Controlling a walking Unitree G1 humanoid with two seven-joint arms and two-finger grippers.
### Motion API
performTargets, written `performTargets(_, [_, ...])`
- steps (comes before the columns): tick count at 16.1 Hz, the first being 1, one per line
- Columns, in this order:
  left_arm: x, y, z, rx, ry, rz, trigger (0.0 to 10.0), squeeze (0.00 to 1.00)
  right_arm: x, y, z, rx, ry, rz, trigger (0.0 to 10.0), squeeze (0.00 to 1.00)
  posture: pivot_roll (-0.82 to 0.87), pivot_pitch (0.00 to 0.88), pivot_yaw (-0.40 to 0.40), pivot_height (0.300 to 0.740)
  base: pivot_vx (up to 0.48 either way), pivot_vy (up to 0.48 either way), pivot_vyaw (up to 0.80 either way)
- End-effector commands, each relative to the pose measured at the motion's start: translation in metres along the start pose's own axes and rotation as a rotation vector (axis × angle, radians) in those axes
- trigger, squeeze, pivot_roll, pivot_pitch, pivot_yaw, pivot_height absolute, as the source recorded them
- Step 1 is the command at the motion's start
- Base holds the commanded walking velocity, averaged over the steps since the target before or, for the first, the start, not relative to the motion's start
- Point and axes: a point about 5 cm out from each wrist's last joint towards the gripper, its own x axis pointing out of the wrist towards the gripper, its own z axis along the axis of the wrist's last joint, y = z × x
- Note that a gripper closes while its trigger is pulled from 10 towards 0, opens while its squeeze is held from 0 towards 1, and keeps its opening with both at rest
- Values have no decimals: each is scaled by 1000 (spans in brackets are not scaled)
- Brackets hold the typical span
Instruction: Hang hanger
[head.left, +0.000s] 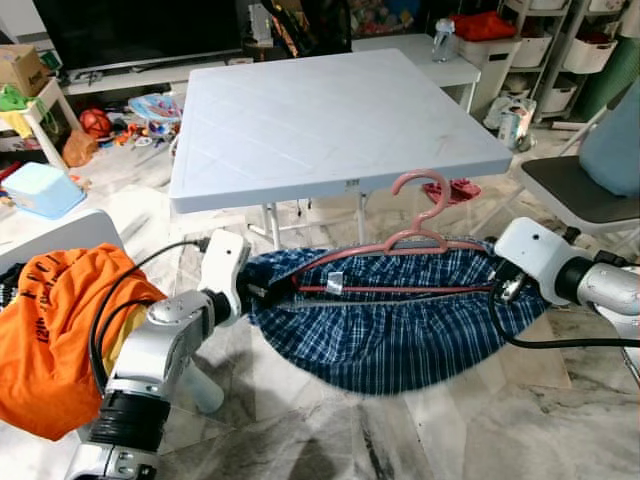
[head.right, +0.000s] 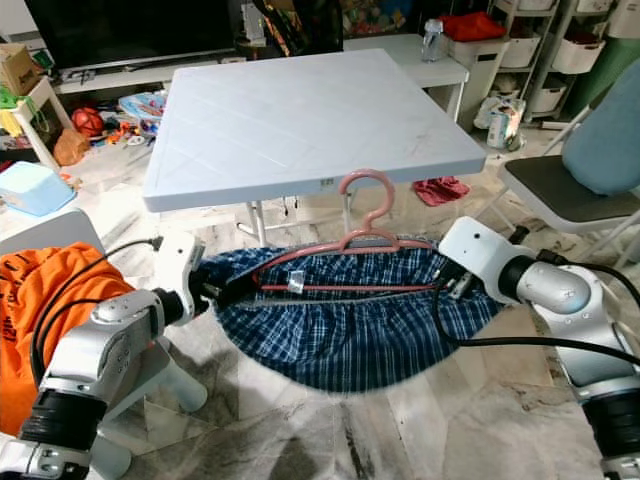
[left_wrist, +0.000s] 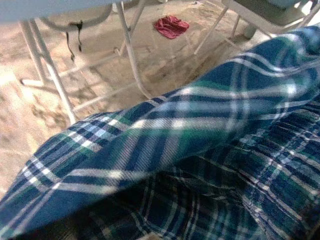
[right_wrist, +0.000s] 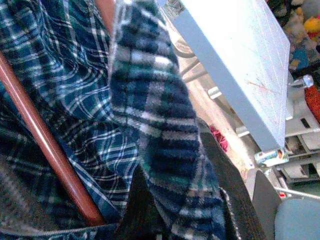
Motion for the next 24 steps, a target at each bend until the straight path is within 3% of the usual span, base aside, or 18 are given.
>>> performTargets(1, [11,-44,18,-51,-83,-232,10000,0,8,11,31,26,-211,94,10000,0,-167,0,37,740,0,0,0])
performTargets(3, [9,-37,23,-68,-115,-212,10000,0,-2,7,23,16,-210,145,10000,0,-167,0,37,740,0,0,0])
performTargets(5, [12,-12,29,29,-159,21,10000,0,-10,0,23,-29,-192,188,10000,0,-168,0,35,740,0,0,0])
performTargets(6, [15,4,27,206,-136,229,10000,0,-12,10,33,-27,-225,277,10000,0,-173,0,37,740,0,0,0])
performTargets(7, [15,8,25,275,-122,278,10000,0,-12,19,38,-25,-239,328,10000,0,-173,0,37,740,0,0,0])
performTargets(8, [17,9,23,288,-106,313,10000,0,-13,30,41,-18,-250,386,10000,0,-173,0,37,740,0,0,0])
performTargets(9, [19,7,25,279,-112,340,10000,0,-15,50,45,-13,-262,489,10000,0,-172,0,35,740,0,0,0])
performTargets(11, [21,1,30,372,-141,346,10000,0,-16,70,45,-26,-248,563,10000,0,-168,0,33,740,0,0,0])
performTargets(14, [31,-14,23,479,-149,297,10000,0,2,79,51,-86,-215,451,10000,0,-170,0,35,740,0,0,0])
performTargets(16, [33,-11,20,552,-134,349,10000,0,16,75,65,11,-213,291,10000,0,-172,0,35,740,0,0,0])
performTargets(17, [33,-10,21,547,-136,364,10000,0,20,73,67,44,-215,241,10000,0,-172,0,35,740,0,0,0])
performTargets(18, [35,-9,25,593,-159,400,10000,0,28,75,75,199,-223,169,10000,0,-171,0,32,740,0,0,0])
performTargets(20, [38,-12,26,597,-181,415,10000,0,29,89,89,243,-274,185,10000,0,-169,0,31,740,0,0,0])
performTargets(21, [41,-24,27,568,-216,353,10000,0,31,100,90,223,-264,221,10000,0,-169,0,31,740,0,0,0])
performTargets(24, [42,-36,35,548,-296,311,10000,0,36,102,78,177,-176,194,10000,0,-172,0,27,740,0,0,0])
